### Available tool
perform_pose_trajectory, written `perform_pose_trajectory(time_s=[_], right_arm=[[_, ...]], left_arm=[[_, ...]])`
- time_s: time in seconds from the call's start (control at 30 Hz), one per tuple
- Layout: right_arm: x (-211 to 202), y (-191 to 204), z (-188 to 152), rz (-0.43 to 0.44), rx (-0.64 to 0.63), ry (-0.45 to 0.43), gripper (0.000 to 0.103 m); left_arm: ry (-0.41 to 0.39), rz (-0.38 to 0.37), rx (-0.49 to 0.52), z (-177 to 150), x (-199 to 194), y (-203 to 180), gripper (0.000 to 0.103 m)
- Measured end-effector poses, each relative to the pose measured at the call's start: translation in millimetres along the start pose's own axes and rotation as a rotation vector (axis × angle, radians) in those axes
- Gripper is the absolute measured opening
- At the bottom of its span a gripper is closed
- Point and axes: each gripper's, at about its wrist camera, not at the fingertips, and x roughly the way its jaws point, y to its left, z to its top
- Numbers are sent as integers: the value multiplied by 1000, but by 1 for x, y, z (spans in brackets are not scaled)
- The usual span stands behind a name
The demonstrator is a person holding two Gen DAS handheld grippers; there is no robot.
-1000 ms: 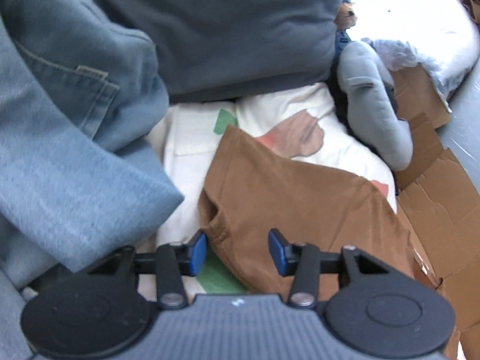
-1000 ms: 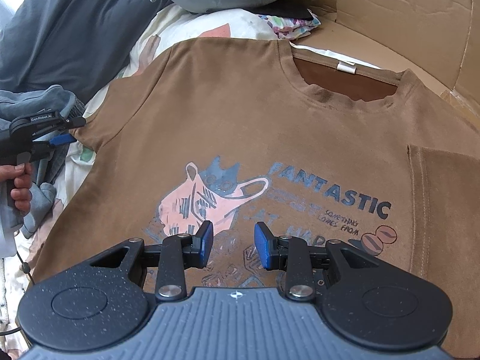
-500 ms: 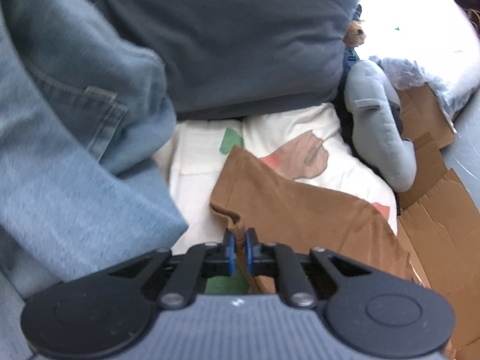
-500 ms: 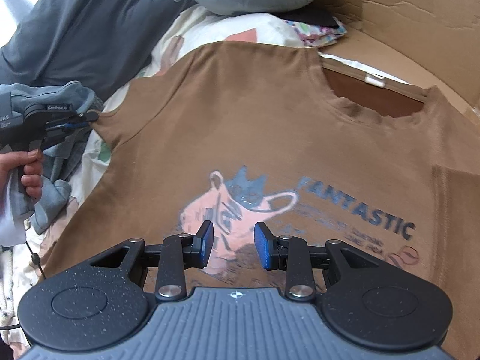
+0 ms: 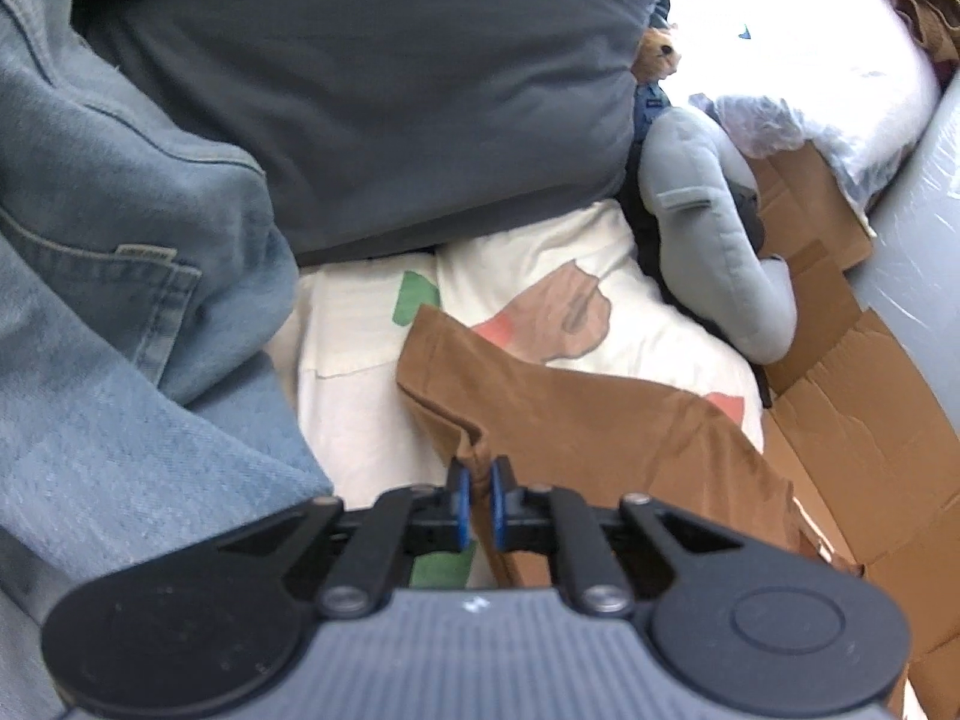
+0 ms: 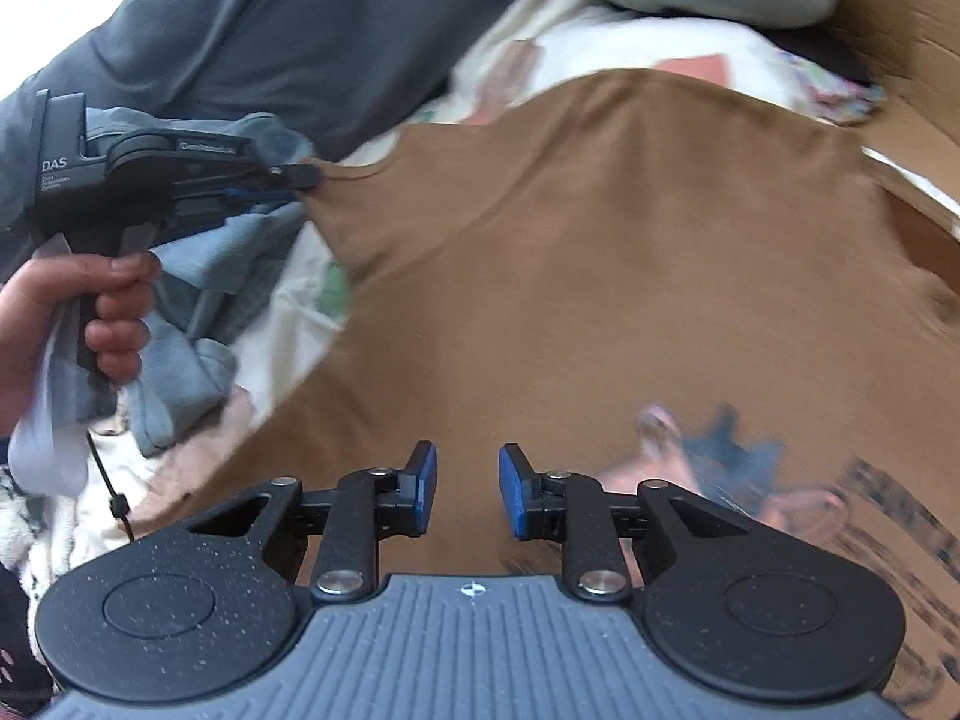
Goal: Fold clothes
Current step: 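Close the left tool on the other sleeve edge while the right tool pinches the shirt body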
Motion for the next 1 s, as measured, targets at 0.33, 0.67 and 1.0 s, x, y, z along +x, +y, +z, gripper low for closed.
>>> perform_pose_trajectory(time_s=[0.33,0.67,1.0], right_arm=[[43,12,29,81,124,0,9],[79,14,46,161,262,7,4],[106,8,43,172,345,36,0]], left_arm=[[9,-24,13,0,-3,2,7],[13,-63,15,-1,-10,2,7],[32,-127,59,-3,-16,-8,6]])
